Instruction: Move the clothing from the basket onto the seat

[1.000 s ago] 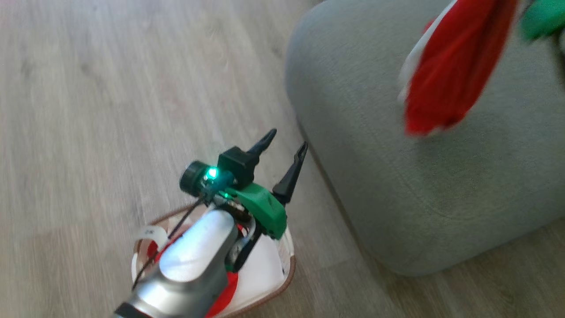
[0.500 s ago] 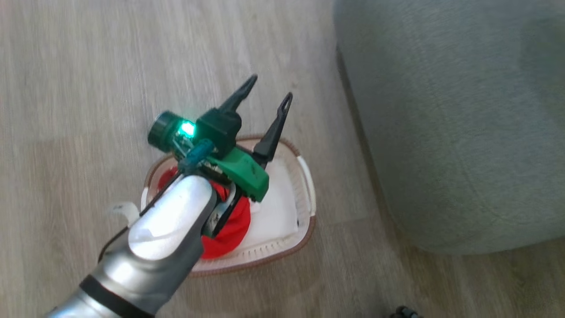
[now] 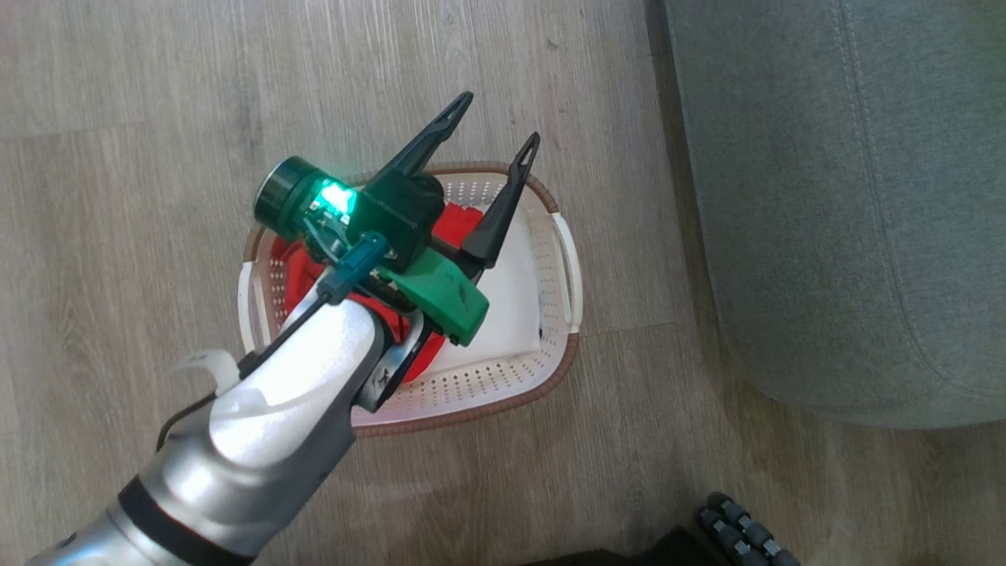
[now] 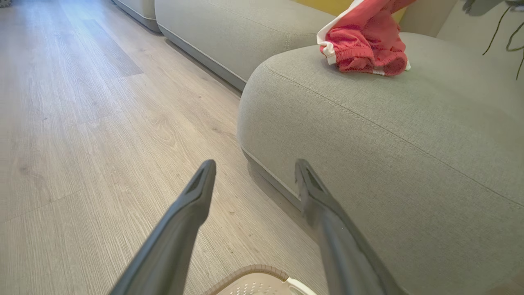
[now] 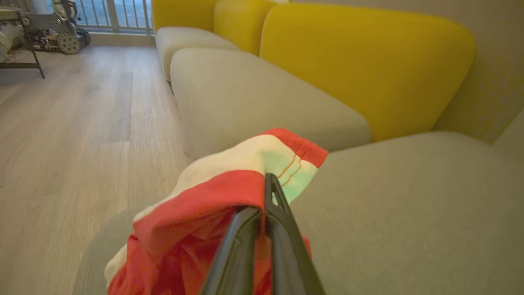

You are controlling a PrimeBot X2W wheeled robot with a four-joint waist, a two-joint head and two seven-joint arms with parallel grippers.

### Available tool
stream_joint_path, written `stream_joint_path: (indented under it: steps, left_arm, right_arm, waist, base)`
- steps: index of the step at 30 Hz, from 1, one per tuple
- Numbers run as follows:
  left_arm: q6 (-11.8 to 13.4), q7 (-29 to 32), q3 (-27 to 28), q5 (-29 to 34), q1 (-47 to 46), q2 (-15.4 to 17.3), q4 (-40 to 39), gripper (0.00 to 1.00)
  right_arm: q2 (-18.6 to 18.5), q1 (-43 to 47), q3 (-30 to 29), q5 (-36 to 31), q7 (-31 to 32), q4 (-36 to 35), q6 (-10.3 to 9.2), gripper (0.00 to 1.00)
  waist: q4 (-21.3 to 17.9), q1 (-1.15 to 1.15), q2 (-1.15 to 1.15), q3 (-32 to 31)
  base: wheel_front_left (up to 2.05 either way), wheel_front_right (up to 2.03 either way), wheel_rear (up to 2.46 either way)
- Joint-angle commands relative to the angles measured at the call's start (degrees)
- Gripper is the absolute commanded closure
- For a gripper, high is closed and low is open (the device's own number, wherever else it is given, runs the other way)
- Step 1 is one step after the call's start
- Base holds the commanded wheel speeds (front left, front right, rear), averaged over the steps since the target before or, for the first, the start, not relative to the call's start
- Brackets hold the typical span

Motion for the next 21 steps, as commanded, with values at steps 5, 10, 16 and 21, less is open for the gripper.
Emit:
stream_joint_path:
  steps: [5, 10, 16, 21]
  left_arm:
    - [0.75, 0.68, 1.08, 0.29, -0.36, 2.24, -2.90, 0.00]
    - [1.23, 0.75, 1.02, 0.09, 0.56, 2.97, -3.48, 0.00]
    - [2.01, -0.06, 1.55, -0.49, 1.73, 3.63, -3.74, 0.00]
    - [2.47, -1.28, 2.20, -1.56, 2.98, 3.59, -3.40, 0.00]
  right_arm:
    - [2.71, 2.57, -2.73, -1.80, -0.71, 2.00, -0.02, 1.00]
    - [4.22, 4.96, -4.21, -3.88, -0.74, 3.01, -0.02, 0.27]
    - [6.44, 7.84, -2.83, -4.43, -0.75, 1.22, -0.02, 0.00]
    - [6.96, 10.55, 1.16, -2.30, -0.76, -0.99, -0.02, 0.00]
  waist:
    - [-0.68, -0.02, 0.00, 0.61]
    - [-0.95, -0.02, 0.00, 0.53]
    - [-1.57, -0.02, 0.00, -1.12]
    - [-1.90, -0.02, 0.00, -3.62]
  base:
    - [0.00, 0.00, 0.00]
    - [0.00, 0.00, 0.00]
    - [0.00, 0.00, 0.00]
    - [0.00, 0.00, 0.00]
